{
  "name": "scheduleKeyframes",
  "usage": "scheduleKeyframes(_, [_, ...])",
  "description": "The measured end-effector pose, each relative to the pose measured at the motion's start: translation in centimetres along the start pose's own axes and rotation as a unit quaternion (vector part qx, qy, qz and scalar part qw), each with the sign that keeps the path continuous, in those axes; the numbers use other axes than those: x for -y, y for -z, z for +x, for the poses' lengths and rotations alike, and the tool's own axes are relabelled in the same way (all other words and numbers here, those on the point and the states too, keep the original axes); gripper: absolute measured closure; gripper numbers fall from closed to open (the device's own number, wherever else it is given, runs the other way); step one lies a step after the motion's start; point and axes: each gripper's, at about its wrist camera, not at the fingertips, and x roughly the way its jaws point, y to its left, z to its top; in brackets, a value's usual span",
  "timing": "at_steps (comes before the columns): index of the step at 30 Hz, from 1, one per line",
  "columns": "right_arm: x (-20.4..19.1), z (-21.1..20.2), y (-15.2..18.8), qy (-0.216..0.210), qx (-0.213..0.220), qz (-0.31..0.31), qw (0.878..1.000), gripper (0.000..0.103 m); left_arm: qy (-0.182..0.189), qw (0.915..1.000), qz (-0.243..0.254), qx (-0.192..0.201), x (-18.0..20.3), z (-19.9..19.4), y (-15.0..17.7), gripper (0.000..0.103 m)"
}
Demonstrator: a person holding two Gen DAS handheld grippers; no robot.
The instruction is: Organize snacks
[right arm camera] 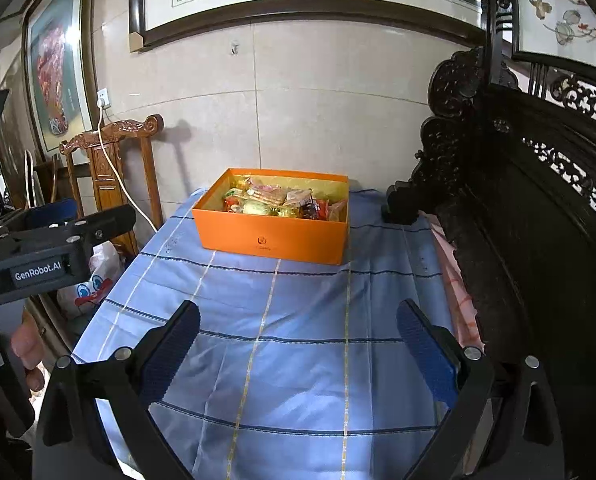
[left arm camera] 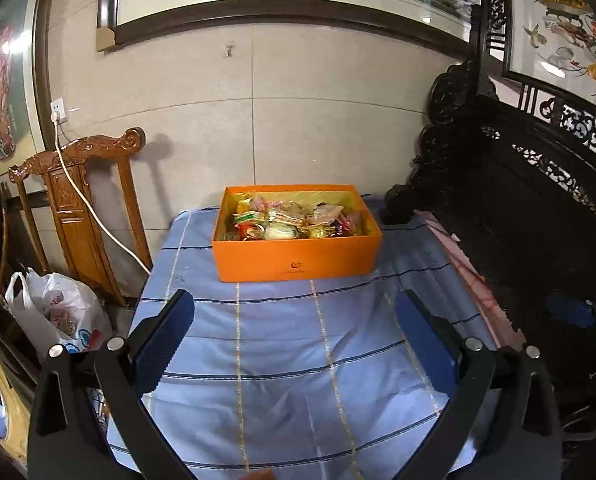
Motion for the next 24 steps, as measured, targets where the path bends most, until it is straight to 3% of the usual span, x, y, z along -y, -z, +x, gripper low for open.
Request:
scheduleKeyframes(8, [-0.6, -0.5, -0.1, 0.003, 0.005, -0.012, 1.000, 0.004, -0.017, 0.9998, 0.001, -0.008, -0.4, -0.1, 0.2, 0.004])
scheduleKeyframes(19, [-0.8, -0.7, 0.1, 0.001, 0.003, -0.022, 1.000, 0.004, -0.045, 0.9987, 0.009, 0.023, -0.2, -1.3, 0.6, 0.004])
scheduleKeyframes(24, [-0.7, -0.8, 0.1, 0.000, 0.006, -0.022, 1.000, 0.004, -0.045, 0.9989, -0.002, 0.010, -0.3, -1.1, 0.5, 0.004])
